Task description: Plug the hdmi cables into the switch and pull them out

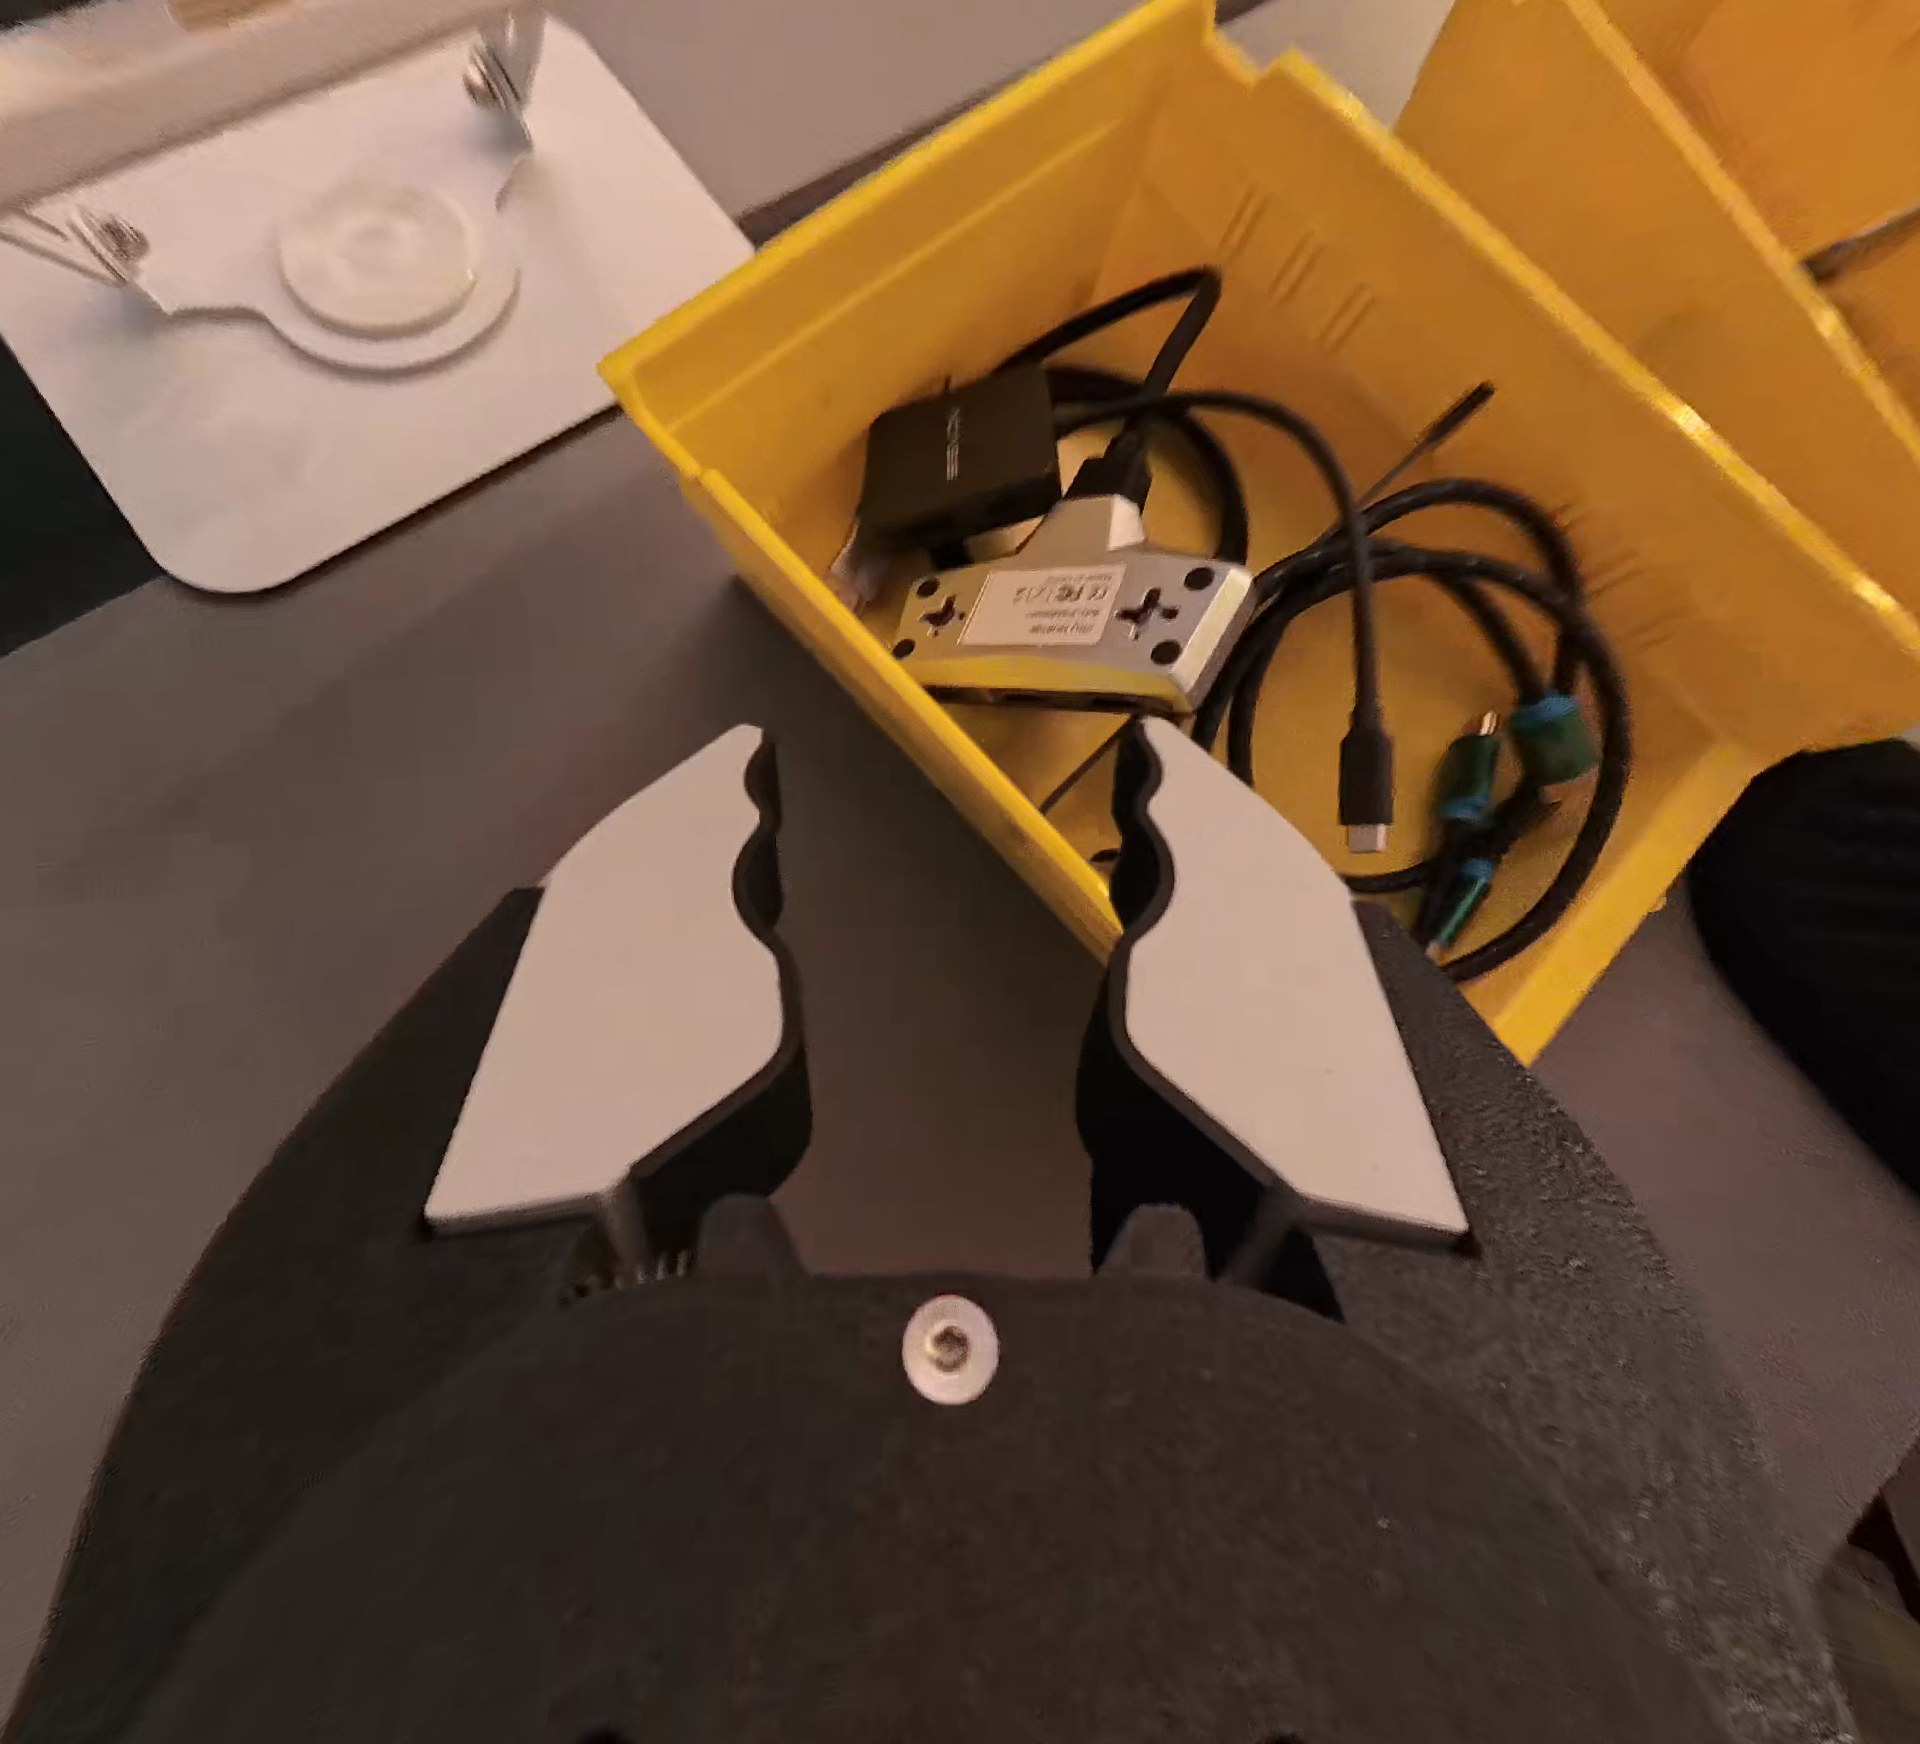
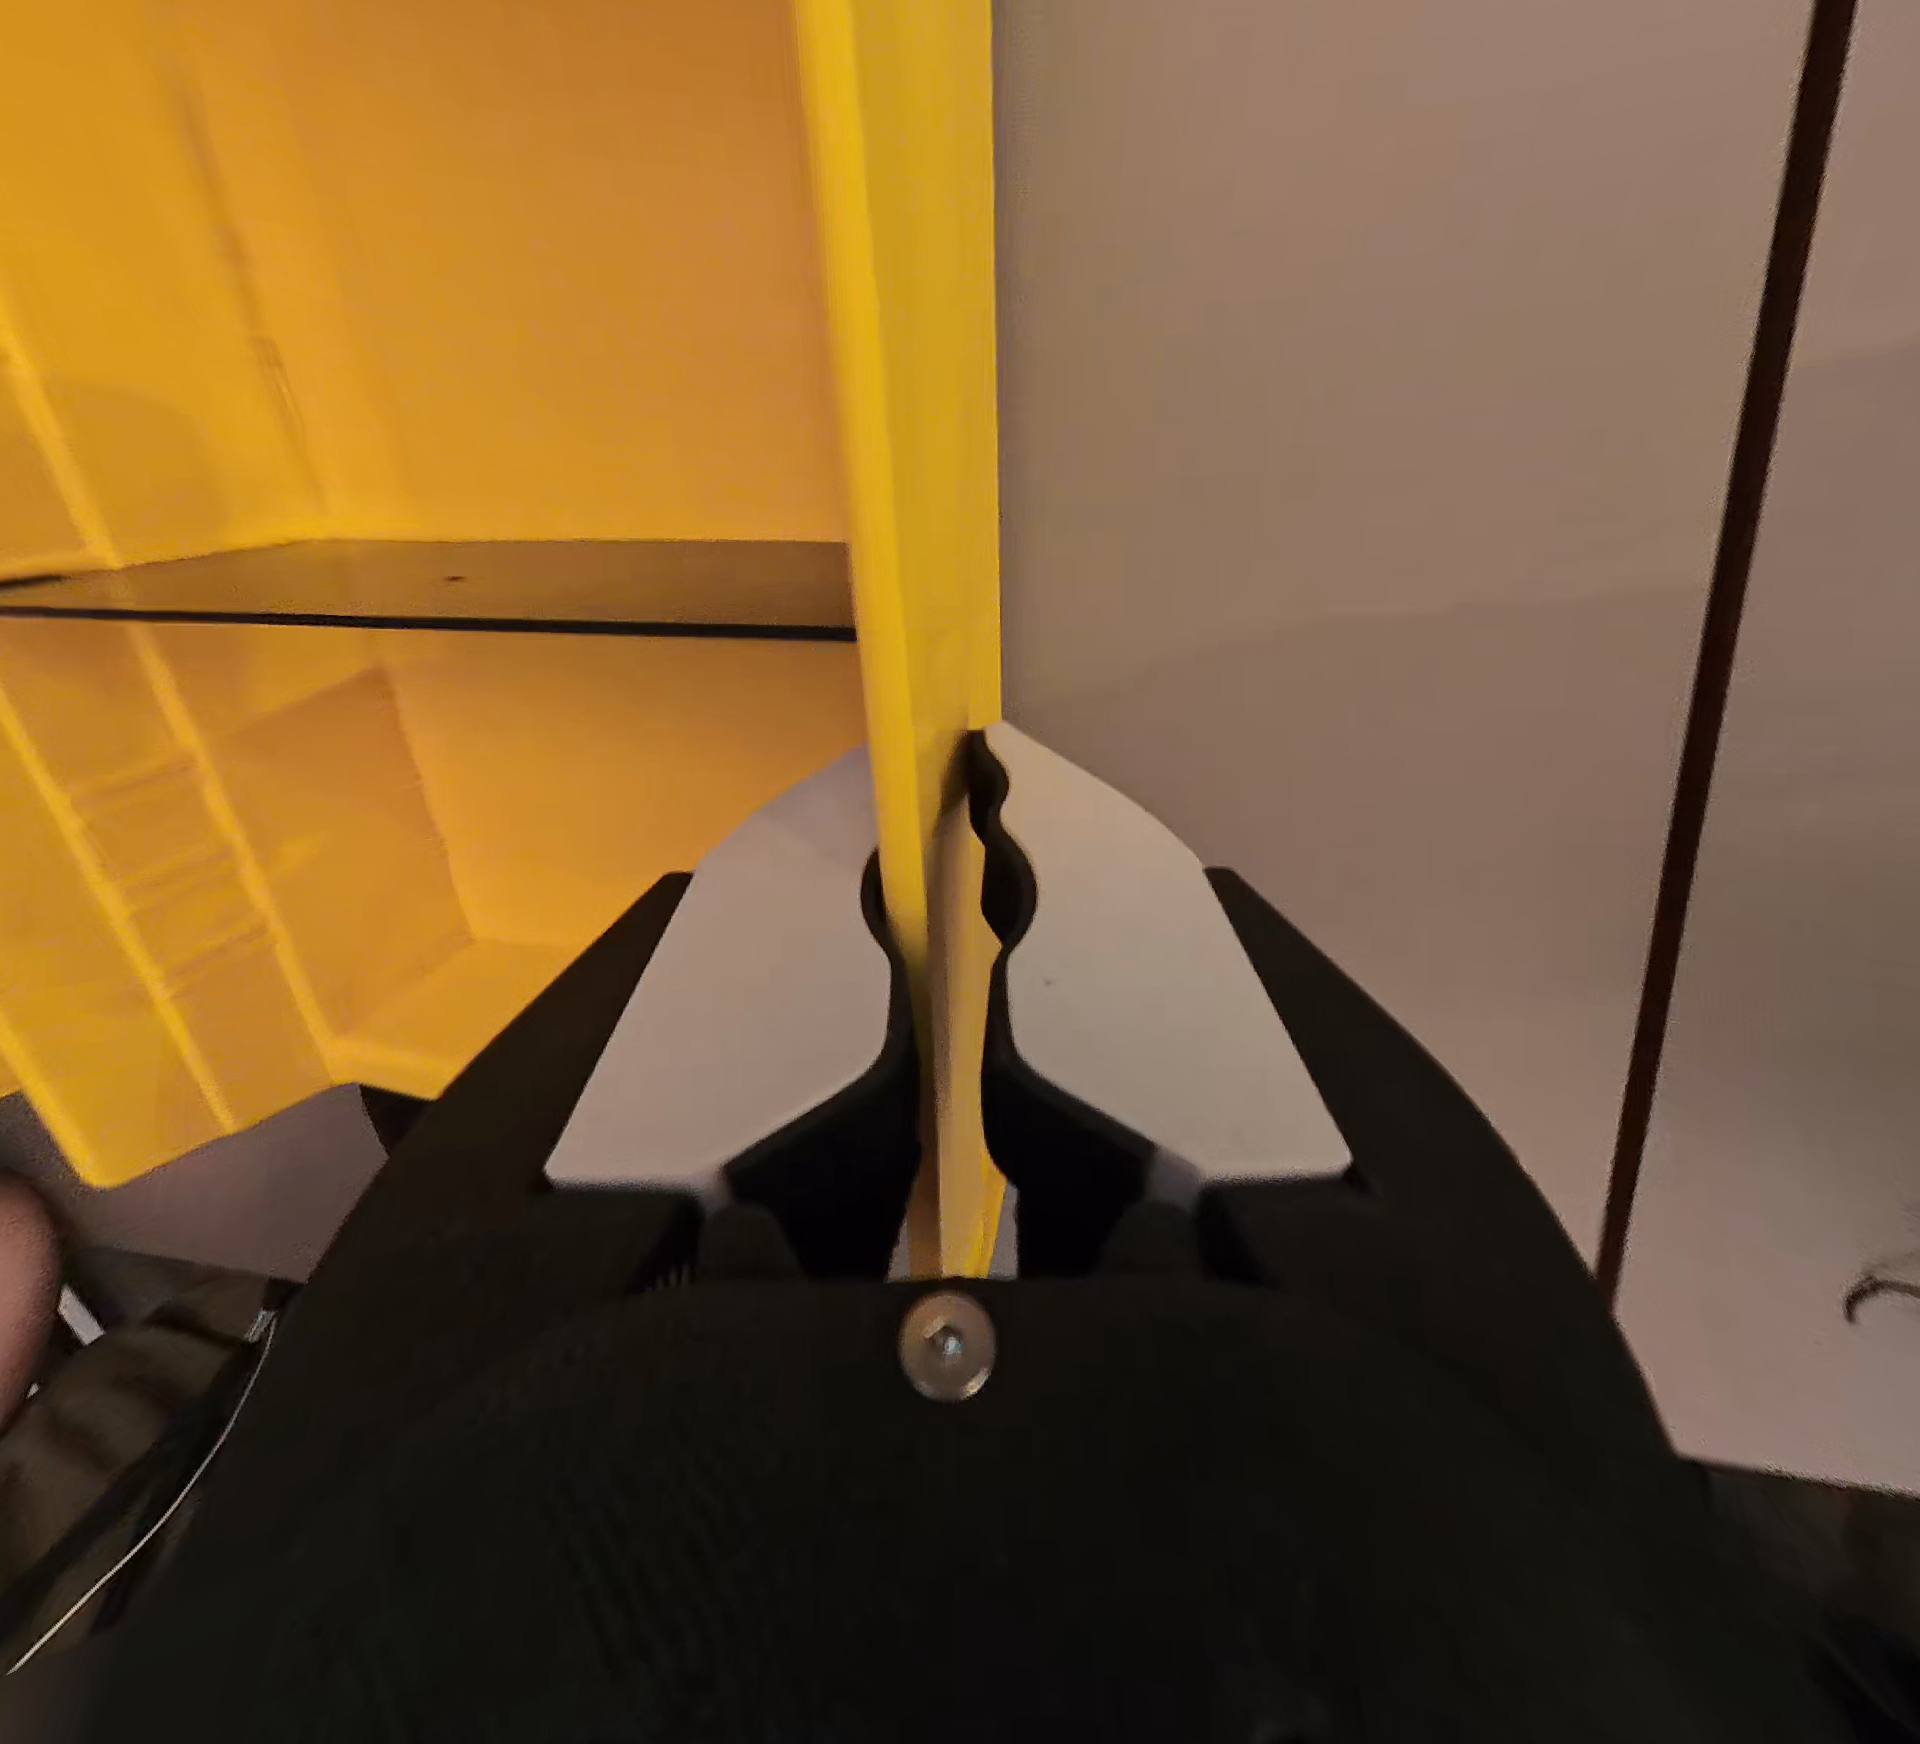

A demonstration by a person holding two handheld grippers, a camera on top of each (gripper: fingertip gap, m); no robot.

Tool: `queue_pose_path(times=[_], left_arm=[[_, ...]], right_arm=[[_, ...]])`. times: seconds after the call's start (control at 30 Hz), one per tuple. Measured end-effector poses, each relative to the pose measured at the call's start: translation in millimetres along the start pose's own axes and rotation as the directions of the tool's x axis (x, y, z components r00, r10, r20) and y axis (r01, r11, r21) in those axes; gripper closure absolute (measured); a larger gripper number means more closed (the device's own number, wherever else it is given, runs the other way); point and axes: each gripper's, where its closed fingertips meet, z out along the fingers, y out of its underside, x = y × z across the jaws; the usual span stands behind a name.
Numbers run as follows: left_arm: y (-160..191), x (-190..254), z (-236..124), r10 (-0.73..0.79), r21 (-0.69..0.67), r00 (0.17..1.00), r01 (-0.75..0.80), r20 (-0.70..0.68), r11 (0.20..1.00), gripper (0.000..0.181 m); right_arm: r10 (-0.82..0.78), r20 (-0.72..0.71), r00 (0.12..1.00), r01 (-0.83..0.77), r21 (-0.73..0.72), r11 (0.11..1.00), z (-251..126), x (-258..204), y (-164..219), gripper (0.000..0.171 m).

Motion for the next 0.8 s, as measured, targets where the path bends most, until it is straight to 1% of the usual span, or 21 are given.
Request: queue_pose_path(times=[0.07,0.13,0.17,0.23,0.27,0.33,0.37,0.43,0.47,0.57,0.67,0.73,0.8], left_arm=[[6.4,-1.7,6.9,0.008,-0.047,1.0,-0.007,0.023,0.999,0.121],[10.2,-0.9,14.0,0.033,-0.08,0.999,-0.031,0.03,0.996,0.125],[14.0,0.6,17.5,0.039,-0.109,0.999,-0.036,0.021,0.993,0.129],[24.3,3.8,24.4,0.033,-0.188,0.999,-0.033,-0.003,0.982,0.131],[30.2,4.1,27.6,0.039,-0.231,0.999,-0.04,-0.009,0.972,0.132],[37.5,7.5,32.8,0.047,-0.28,0.998,-0.055,-0.037,0.958,0.135],[39.2,11.7,33.8,0.035,-0.294,0.997,-0.053,-0.065,0.954,0.14],[41.0,20.1,34.7,0.013,-0.316,0.993,-0.049,-0.116,0.947,0.161],[41.7,20.1,35.0,0.022,-0.338,0.993,-0.062,-0.12,0.939,0.161],[45.6,19.9,33.7,0.04,-0.45,0.989,-0.1,-0.141,0.888,0.162],[49.3,17.4,31.0,0.081,-0.568,0.987,-0.144,-0.136,0.81,0.162],[49.9,10.5,29.5,0.097,-0.636,0.99,-0.139,-0.101,0.759,0.162],[47.9,-0.7,29.6,0.109,-0.672,0.992,-0.12,-0.059,0.731,0.163]], right_arm=[[-0.002,0.02,1.0,0.002,-0.004,1.0,5.6,-3.1,5.4,0.162],[-0.025,-0.001,1.0,0.025,0.041,0.999,5.7,-4.5,4.3,0.164],[-0.035,-0.007,0.999,0.036,0.045,0.998,6.0,-4.8,2.8,0.164],[-0.029,-0.017,0.999,0.029,0.013,0.999,6.1,-5.2,1.5,0.165],[-0.052,-0.018,0.998,0.052,0.016,0.998,6.6,-6.2,0.1,0.165],[-0.06,0.007,0.998,0.06,0.017,0.998,7.8,-10.0,-1.6,0.164],[-0.068,0.012,0.998,0.068,0.014,0.998,8.0,-11.2,-1.7,0.164],[-0.088,0.012,0.996,0.088,0.012,0.996,8.0,-12.0,-1.6,0.164],[-0.087,0.014,0.996,0.087,0.01,0.996,8.0,-12.3,-1.8,0.163],[-0.083,0.012,0.996,0.083,0.008,0.997,8.1,-13.2,-2.3,0.164],[-0.1,0.007,0.995,0.1,0.001,0.995,8.9,-16.5,-2.6,0.164],[-0.108,0.013,0.994,0.108,-0.007,0.994,9.5,-20.0,-1.9,0.163],[-0.116,0.007,0.993,0.116,-0.02,0.993,9.9,-22.3,-0.4,0.163]])
